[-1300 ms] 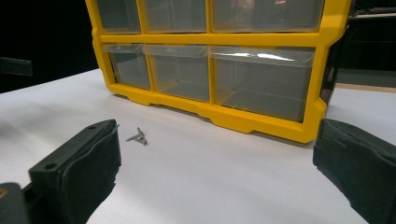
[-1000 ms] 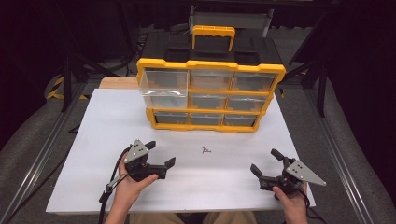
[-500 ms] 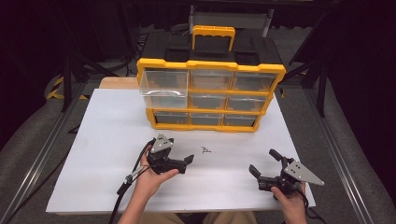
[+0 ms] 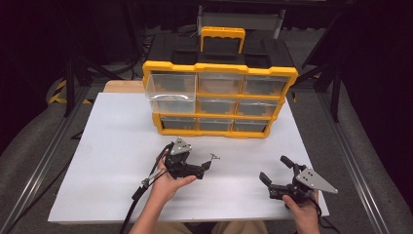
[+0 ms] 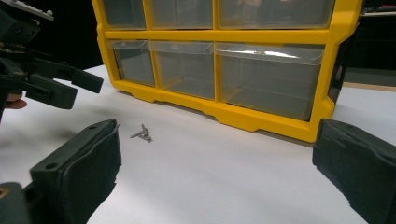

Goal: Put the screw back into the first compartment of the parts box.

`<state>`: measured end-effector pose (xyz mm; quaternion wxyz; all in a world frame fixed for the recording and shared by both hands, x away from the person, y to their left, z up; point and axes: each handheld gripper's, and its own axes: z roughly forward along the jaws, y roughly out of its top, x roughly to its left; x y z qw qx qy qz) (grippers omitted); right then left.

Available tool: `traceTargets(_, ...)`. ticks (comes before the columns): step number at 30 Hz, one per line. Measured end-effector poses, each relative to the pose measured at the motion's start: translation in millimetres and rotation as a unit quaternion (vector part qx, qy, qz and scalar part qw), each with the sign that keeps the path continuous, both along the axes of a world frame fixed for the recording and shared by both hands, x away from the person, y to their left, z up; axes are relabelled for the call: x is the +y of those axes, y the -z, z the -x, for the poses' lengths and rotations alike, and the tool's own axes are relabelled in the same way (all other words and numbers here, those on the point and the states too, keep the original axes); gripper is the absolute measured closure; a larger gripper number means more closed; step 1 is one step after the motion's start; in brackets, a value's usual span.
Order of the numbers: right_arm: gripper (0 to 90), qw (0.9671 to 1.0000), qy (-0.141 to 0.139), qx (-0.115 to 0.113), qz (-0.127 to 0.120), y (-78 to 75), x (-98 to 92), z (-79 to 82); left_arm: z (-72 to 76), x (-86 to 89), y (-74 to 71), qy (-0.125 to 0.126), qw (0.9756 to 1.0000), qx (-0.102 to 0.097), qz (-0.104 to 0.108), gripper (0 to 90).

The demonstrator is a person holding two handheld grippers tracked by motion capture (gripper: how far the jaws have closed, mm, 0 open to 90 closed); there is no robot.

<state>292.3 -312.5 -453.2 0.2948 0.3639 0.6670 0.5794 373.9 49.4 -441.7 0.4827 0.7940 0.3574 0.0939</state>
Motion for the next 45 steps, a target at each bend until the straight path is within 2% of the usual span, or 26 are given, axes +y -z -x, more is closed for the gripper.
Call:
traceTargets(2,1.8,1.0000,0.000,0.000,-0.001,-0.1,0.4,0.0,-1.8,-3.5,-0.3,0.002,1.0000,-0.004,-0.008,3.3)
traceTargets(5,2.0,1.0000,-0.001,0.000,-0.001,-0.3,0.6,0.2,-4.6,-8.5,0.3,0.006,0.9999,0.006,-0.012,5.0)
traceTargets(9,2.3,1.0000,0.000,-0.002,-0.001,-0.5,0.1,-0.1,-8.2,-13.7,2.4,0.005,0.9999,0.004,-0.008,6.6)
traceTargets(13,2.3,1.0000,0.002,-0.001,-0.001,-0.7,-0.6,-0.1,-11.5,-17.4,3.2,0.007,0.9998,0.011,-0.012,13.8)
traceTargets(15,2.3,1.0000,0.002,-0.002,-0.001,-0.7,-0.5,-0.1,-13.5,-20.1,2.2,0.013,0.9996,0.008,-0.024,16.4)
traceTargets(20,2.3,1.0000,0.003,-0.005,-0.001,-1.0,-1.1,-0.3,-19.2,-23.1,2.4,0.016,0.9980,0.020,-0.058,33.6)
traceTargets(21,2.3,1.0000,0.003,-0.003,-0.002,-1.1,-1.1,0.1,-20.1,-23.9,3.0,0.017,0.9976,0.020,-0.064,37.1)
traceTargets(22,2.3,1.0000,0.002,-0.003,-0.001,-1.1,-1.0,0.1,-21.2,-24.9,3.4,0.016,0.9966,0.016,-0.080,39.7)
traceTargets(24,2.3,1.0000,0.002,-0.004,-0.002,-1.3,-0.7,0.2,-22.3,-26.3,4.4,0.017,0.9958,0.012,-0.089,43.5)
traceTargets(28,2.3,1.0000,0.001,-0.005,-0.002,-1.3,-0.6,-0.3,-25.6,-27.9,8.3,0.012,0.9966,0.021,-0.079,49.3)
traceTargets(30,2.3,1.0000,0.001,-0.005,-0.003,-1.3,-0.8,-0.5,-27.4,-27.8,9.3,0.007,0.9957,0.022,-0.090,51.3)
traceTargets(33,2.3,1.0000,0.001,-0.005,-0.003,-1.3,-0.9,-0.5,-29.9,-28.2,11.6,0.007,0.9958,0.037,-0.084,56.5)
traceTargets(34,2.3,1.0000,0.001,-0.005,-0.002,-1.4,-1.0,-0.5,-30.6,-29.4,12.2,0.009,0.9953,0.032,-0.091,58.1)
traceTargets(36,2.3,1.0000,0.002,-0.004,-0.004,-1.5,-1.3,-0.6,-31.1,-31.6,13.4,0.009,0.9957,0.032,-0.086,61.5)
traceTargets(42,2.3,1.0000,0.003,-0.003,-0.004,-1.7,-2.0,-0.4,-31.3,-42.0,7.9,0.021,0.9937,0.044,-0.101,69.6)
traceTargets(45,2.3,1.0000,0.003,-0.003,-0.005,-1.7,-2.1,-0.4,-32.0,-45.1,7.6,0.013,0.9931,0.047,-0.106,73.5)
